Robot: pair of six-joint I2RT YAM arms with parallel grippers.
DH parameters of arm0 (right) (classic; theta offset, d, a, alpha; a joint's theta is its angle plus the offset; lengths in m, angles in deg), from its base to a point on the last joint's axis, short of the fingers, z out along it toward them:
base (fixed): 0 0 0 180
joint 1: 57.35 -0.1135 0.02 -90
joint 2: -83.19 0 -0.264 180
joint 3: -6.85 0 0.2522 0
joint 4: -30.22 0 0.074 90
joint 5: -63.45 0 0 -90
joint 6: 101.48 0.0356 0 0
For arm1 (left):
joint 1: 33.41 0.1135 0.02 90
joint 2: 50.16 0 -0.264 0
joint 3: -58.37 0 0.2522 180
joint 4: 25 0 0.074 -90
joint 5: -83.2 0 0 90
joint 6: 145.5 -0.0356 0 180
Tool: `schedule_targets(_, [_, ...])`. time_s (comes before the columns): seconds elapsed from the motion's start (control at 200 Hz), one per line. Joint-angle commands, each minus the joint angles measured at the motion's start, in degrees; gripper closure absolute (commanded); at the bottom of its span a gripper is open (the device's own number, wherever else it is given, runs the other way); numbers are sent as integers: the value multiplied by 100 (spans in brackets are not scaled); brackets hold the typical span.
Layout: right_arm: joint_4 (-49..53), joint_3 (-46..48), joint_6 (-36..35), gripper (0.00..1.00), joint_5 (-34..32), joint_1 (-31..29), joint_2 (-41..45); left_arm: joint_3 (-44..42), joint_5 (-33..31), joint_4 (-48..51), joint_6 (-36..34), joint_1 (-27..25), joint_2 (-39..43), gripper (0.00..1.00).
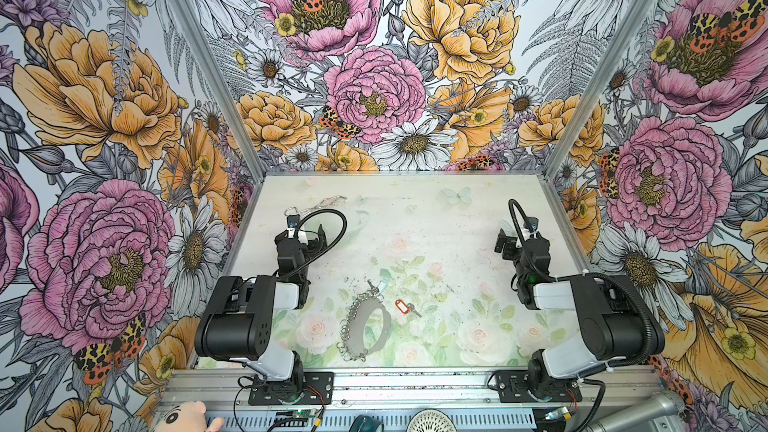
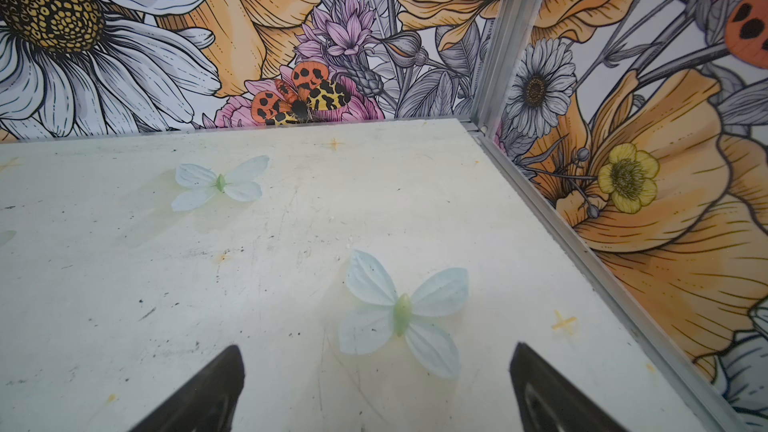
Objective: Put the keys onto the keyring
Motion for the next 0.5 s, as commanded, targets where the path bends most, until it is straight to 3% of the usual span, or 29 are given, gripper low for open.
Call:
schedule_targets(0.0, [-129,-99,-68,1,-107,-5,11,-9,165,-108,-23,47,20,1])
schedule_targets(0.38, [-188,-39,-179,1,8,-53,96,-110,381,-123,-130,20,235,1])
schedule_targets(0.495, [310,30,-566,1,-10,-368,825,-73,-379,707,-468,-510,1109,1])
